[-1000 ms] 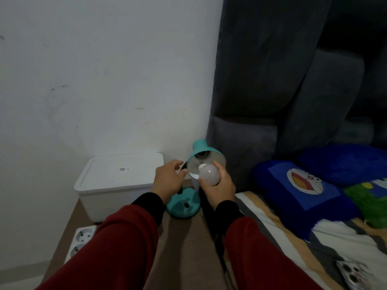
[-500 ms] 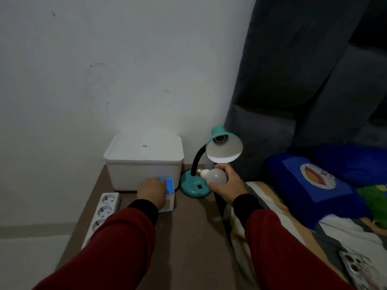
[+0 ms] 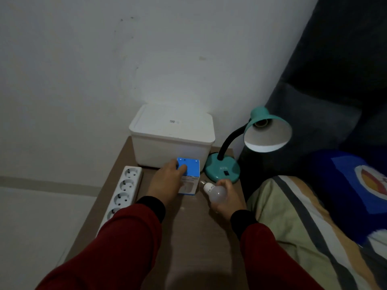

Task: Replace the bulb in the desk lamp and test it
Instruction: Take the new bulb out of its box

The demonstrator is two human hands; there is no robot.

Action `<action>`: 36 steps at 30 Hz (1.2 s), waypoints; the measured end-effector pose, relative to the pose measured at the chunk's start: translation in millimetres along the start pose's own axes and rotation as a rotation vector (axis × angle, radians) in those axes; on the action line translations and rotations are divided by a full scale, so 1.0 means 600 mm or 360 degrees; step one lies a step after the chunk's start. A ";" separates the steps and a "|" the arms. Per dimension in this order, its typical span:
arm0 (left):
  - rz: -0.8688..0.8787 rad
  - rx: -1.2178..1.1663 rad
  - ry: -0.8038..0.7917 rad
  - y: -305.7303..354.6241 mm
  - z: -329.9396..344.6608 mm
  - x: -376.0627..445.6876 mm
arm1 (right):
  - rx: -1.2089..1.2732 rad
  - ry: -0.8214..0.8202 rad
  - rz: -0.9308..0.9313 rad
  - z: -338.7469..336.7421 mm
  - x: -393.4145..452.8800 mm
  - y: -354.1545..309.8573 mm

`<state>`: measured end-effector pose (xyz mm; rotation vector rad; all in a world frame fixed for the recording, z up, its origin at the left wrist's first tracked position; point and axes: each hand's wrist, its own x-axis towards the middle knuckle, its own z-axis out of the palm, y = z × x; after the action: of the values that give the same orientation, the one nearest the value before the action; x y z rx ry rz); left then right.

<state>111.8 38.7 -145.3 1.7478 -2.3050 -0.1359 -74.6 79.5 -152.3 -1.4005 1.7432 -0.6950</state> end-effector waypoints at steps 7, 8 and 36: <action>-0.0015 -0.0274 0.0147 -0.014 0.034 -0.003 | 0.0019 -0.0039 0.0059 0.030 0.026 0.028; -0.0019 -0.0321 0.0156 -0.015 0.037 -0.004 | 0.0016 -0.0044 0.0077 0.031 0.029 0.031; -0.0589 -0.1241 0.0611 0.014 0.047 0.003 | -0.0007 0.0440 -0.0451 0.073 0.073 -0.053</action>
<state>96.1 37.1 -170.6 1.5594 -1.3627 -0.6103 -24.7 31.5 -160.8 -1.6354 1.7684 -1.0816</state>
